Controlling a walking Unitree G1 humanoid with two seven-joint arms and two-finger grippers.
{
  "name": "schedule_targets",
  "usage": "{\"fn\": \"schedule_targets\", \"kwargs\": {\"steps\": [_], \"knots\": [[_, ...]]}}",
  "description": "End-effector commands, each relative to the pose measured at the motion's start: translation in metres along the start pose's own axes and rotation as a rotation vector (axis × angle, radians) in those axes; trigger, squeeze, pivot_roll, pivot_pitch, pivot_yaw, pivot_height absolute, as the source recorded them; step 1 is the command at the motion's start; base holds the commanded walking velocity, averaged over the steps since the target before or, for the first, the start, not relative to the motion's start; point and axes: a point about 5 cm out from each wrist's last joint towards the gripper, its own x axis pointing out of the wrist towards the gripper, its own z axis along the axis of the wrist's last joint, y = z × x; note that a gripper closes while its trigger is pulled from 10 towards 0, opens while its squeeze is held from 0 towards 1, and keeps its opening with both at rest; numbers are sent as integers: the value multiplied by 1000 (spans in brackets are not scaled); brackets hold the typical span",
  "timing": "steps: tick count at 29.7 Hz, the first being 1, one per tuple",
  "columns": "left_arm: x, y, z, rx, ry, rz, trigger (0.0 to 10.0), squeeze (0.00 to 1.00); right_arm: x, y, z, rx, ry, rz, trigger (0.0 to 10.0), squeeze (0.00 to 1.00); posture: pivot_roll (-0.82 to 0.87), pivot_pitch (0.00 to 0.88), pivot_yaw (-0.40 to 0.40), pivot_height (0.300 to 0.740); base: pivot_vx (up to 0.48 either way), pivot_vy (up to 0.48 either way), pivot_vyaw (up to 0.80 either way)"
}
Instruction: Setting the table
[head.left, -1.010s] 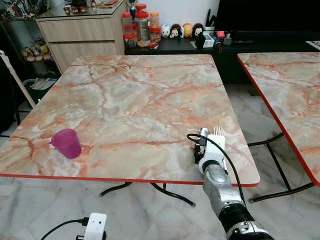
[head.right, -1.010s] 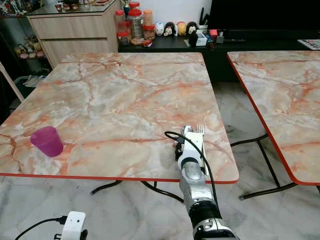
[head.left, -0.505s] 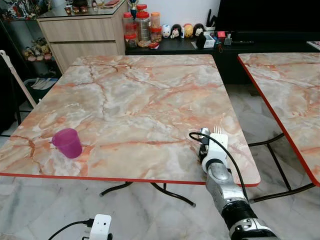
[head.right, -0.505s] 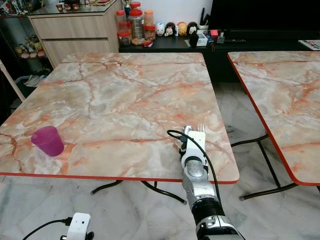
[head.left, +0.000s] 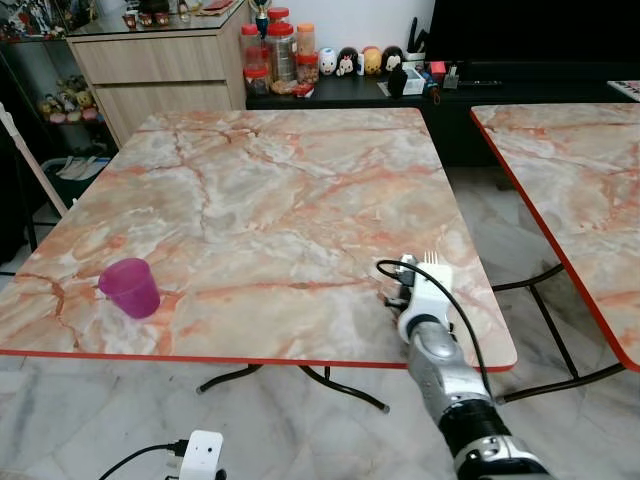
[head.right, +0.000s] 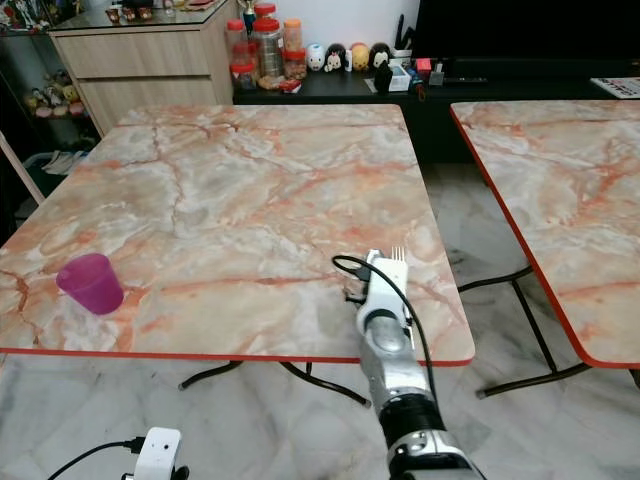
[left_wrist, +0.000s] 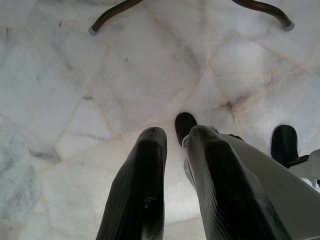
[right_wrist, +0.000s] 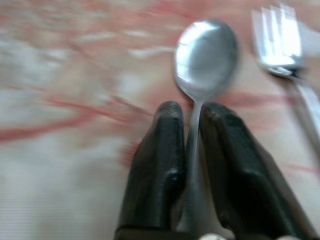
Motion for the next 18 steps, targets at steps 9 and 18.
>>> {"fn": "schedule_targets", "kwargs": {"steps": [9,18], "knots": [[-1,-2,-6,-14,28,-5,10000,0,-1,6,7,-14,-24,56,0,0,33,0,16,740,0,0,0],[-1,-1,-6,-20,28,-1,10000,0,-2,3,9,-28,-48,34,8745,0,36,8,17,740,0,0,0]]}}
